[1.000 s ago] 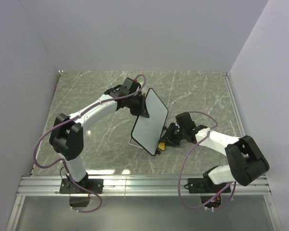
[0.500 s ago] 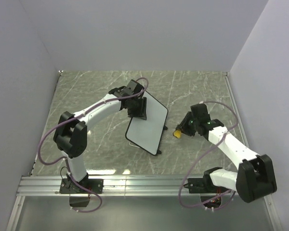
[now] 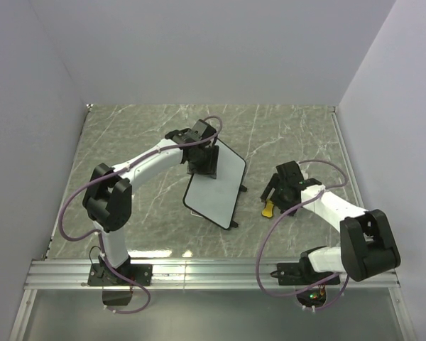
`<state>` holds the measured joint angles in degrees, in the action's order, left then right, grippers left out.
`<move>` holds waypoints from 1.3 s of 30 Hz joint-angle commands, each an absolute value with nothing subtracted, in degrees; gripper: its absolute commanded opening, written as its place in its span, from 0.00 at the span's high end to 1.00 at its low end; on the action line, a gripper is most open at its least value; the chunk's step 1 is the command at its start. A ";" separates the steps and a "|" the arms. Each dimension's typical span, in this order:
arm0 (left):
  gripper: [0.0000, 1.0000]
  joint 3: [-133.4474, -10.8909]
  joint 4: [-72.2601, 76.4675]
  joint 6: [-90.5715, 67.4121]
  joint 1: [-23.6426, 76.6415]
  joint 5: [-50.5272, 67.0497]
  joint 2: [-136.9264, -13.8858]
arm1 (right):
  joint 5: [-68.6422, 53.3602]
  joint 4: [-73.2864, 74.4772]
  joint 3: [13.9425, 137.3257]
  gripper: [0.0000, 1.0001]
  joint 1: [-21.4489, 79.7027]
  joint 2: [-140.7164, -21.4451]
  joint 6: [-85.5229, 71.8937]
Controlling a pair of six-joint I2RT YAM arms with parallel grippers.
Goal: Erase the whiteboard
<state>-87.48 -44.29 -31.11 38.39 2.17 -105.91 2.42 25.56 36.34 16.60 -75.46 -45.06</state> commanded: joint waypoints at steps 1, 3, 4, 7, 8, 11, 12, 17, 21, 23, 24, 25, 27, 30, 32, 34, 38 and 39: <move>0.41 -86.22 -56.07 -29.71 40.60 -3.34 -107.23 | 5.19 27.42 37.35 0.11 16.35 -72.61 -44.12; 0.40 -87.18 -57.21 -29.97 40.61 -3.69 -106.35 | 5.01 29.26 37.79 0.08 16.44 -70.76 -43.77; 0.40 -87.54 -57.56 -30.06 40.52 -3.87 -105.91 | 4.92 29.96 38.05 0.07 16.44 -68.49 -43.60; 0.39 -88.85 -58.44 -30.67 40.60 -3.96 -105.03 | 4.49 32.69 39.20 0.06 16.43 -63.66 -43.24; 0.39 -89.38 -58.62 -30.93 40.61 -3.61 -104.86 | 4.57 34.09 39.55 0.06 16.35 -62.50 -43.16; 0.39 -90.17 -59.06 -31.38 40.61 -3.08 -104.07 | 4.40 36.47 41.22 0.05 16.35 -58.81 -42.80; 0.38 -90.26 -59.06 -31.55 40.61 -2.99 -103.98 | 4.31 36.91 41.83 0.05 16.35 -58.02 -42.80; 0.36 -91.32 -59.76 -32.34 40.69 -2.46 -103.80 | 4.66 39.28 43.59 0.05 16.35 -55.46 -41.84; 0.30 -91.84 -59.33 -33.13 40.69 -1.67 -103.10 | 4.75 40.08 44.12 0.05 16.35 -54.93 -41.22; 0.25 -92.37 -59.24 -33.75 40.69 -1.15 -102.66 | 4.75 40.17 44.38 0.05 16.35 -54.84 -41.04; 0.21 -92.63 -58.89 -33.92 40.69 -0.53 -102.48 | 4.66 40.25 44.56 0.05 16.43 -54.93 -41.04; 0.13 -92.81 -58.80 -34.19 40.69 -0.53 -102.31 | 4.57 40.17 44.56 0.05 16.44 -54.76 -40.87; 0.07 -93.43 -58.62 -34.63 40.69 0.34 -101.69 | 4.31 39.90 44.74 0.05 16.43 -54.76 -40.96; 0.03 -94.74 -58.80 -35.24 40.61 0.79 -101.07 | 4.04 40.08 45.17 0.04 16.35 -54.67 -41.04; 0.01 -96.23 -60.02 -35.51 40.69 0.18 -100.81 | 4.04 40.17 45.52 0.04 16.35 -54.49 -41.05; 0.01 -97.99 -61.60 -35.60 40.69 0.18 -100.55 | 4.13 40.52 45.79 0.04 16.43 -54.14 -40.96; 0.01 -103.00 -65.99 -35.42 40.52 -3.50 -100.11 | 3.96 41.40 47.28 0.04 16.43 -53.26 -40.69; 0.01 -104.05 -66.70 -35.33 40.34 -4.04 -100.02 | 3.26 41.22 47.81 0.04 16.35 -52.91 -40.61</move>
<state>-99.37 -62.24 -34.79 40.58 -0.99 -103.53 3.42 40.86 44.12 16.60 -54.65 -41.43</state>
